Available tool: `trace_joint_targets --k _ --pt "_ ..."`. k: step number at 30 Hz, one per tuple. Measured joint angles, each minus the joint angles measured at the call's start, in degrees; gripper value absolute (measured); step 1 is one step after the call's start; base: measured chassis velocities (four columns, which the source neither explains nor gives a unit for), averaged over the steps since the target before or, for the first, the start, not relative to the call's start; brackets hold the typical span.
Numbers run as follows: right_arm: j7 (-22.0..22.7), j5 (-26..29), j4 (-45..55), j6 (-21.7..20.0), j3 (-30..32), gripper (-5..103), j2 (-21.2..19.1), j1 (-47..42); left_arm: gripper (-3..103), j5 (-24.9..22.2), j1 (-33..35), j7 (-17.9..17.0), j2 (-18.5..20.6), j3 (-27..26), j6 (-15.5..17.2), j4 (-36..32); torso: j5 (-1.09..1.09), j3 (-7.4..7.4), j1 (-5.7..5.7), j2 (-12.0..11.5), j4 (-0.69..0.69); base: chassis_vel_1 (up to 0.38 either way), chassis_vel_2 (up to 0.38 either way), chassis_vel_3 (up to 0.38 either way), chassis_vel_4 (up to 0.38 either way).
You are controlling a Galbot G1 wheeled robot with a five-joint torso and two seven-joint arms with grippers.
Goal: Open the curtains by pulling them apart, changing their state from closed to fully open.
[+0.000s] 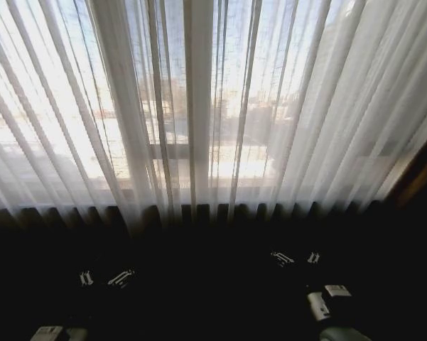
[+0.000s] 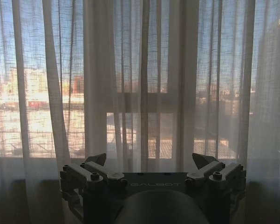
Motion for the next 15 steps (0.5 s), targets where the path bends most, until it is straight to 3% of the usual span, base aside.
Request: trace_joint_targets --k 15 --pt "0.0 -0.27 -0.37 0.05 0.03 100 0.16 0.1 100 0.65 1.28 1.87 -0.91 0.01 -1.22 0.02 0.0 0.0 0.0 0.0 0.0 0.0 0.0 0.0 0.0"
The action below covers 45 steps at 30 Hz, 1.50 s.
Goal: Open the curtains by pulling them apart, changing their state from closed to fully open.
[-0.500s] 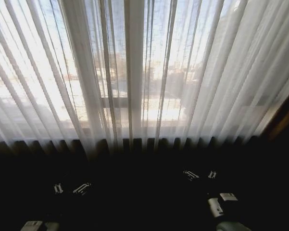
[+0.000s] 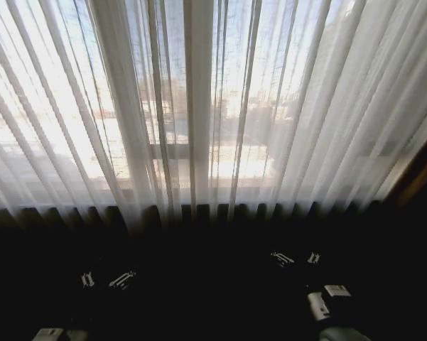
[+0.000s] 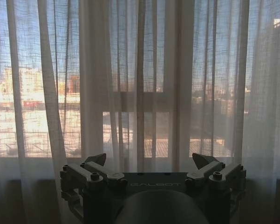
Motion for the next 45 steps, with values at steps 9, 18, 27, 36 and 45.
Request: trace_joint_targets --k 9,18,27,36,45 --pt "-0.04 -1.49 -0.63 0.2 -0.11 100 0.18 0.05 100 0.58 1.08 0.57 -0.82 -0.07 -1.15 0.0 0.0 0.0 0.0 0.0 0.0 0.0 0.0 0.0 0.0" --pt "-0.08 -1.53 -1.02 1.24 -0.13 100 0.41 0.07 100 0.61 1.21 0.65 -0.94 -0.12 -1.16 0.0 0.0 0.0 0.0 0.0 0.0 -0.003 0.084 0.01 -0.085" --pt "-0.2 -1.8 -1.18 1.66 -0.32 100 0.71 0.1 100 0.59 1.22 0.67 -0.94 -0.07 -1.16 0.0 0.0 0.0 0.0 0.0 -0.01 -0.018 0.266 0.012 -0.28" --pt "-0.32 -1.95 -1.18 1.74 -0.41 100 0.73 0.11 100 0.59 1.24 0.8 -1.12 -0.08 -1.54 0.0 0.0 0.0 0.01 -0.01 0.0 -0.019 0.37 0.02 -0.36" --pt "-0.43 -2.43 -1.29 1.82 -0.92 100 1.16 0.05 100 0.77 1.71 1.09 -1.51 0.06 -2.43 0.0 0.01 0.0 0.01 0.0 0.0 -0.008 0.342 -0.004 -0.348"
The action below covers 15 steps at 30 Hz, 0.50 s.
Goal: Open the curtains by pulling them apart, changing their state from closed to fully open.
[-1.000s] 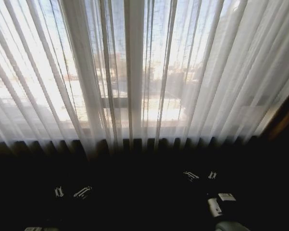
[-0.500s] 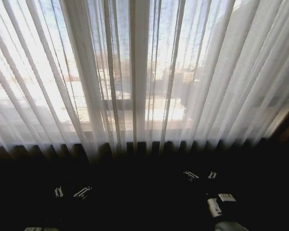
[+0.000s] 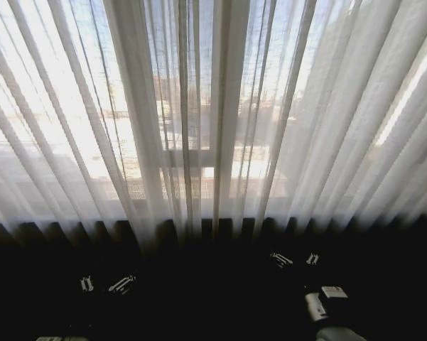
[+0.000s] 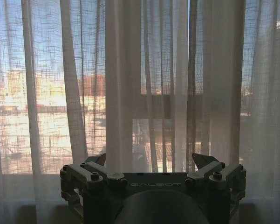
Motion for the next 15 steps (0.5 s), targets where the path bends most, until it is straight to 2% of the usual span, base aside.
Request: trace_joint_targets --k 8,15 --pt "-0.16 -0.09 -0.03 0.07 -0.15 100 0.03 0.0 100 0.1 0.74 0.45 -0.58 -0.08 -1.3 0.0 -0.01 0.0 -0.01 0.0 0.0 -0.02 0.368 0.018 -0.378" --pt "-0.27 -0.94 -0.28 0.22 -1.0 100 0.35 -0.09 100 0.12 1.04 0.98 -0.98 -0.09 -1.77 0.0 0.0 0.01 0.0 -0.01 0.0 -0.031 0.439 0.014 -0.43"
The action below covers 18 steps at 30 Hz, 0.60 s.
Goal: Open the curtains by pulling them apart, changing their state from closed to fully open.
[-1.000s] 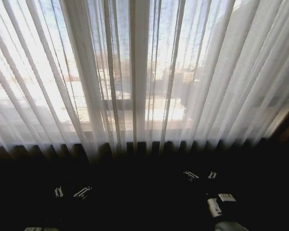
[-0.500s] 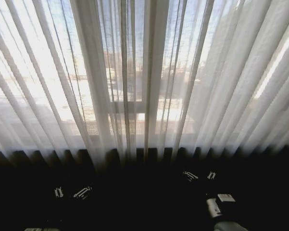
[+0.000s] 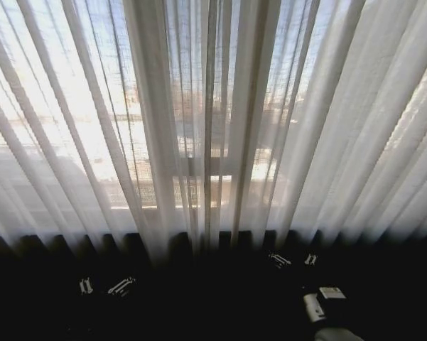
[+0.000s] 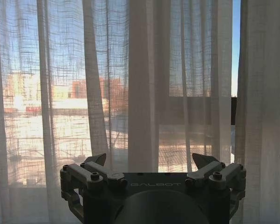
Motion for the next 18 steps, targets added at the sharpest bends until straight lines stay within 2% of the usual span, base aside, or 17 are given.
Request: trace_joint_targets --k 14,18 --pt "0.03 0.12 -1.69 0.02 -0.58 100 -0.2 1.53 100 0.19 0.13 0.04 -0.05 -0.06 -0.32 0.0 -0.01 -0.01 -0.01 0.01 0.0 -0.043 0.428 0.042 -0.416" --pt "0.34 2.57 -2.92 -0.13 -0.82 100 -1.1 3.38 100 0.34 0.23 0.03 -0.22 -0.04 -0.32 0.0 -0.02 0.0 0.01 0.0 -0.01 -0.04 0.27 0.039 -0.28"
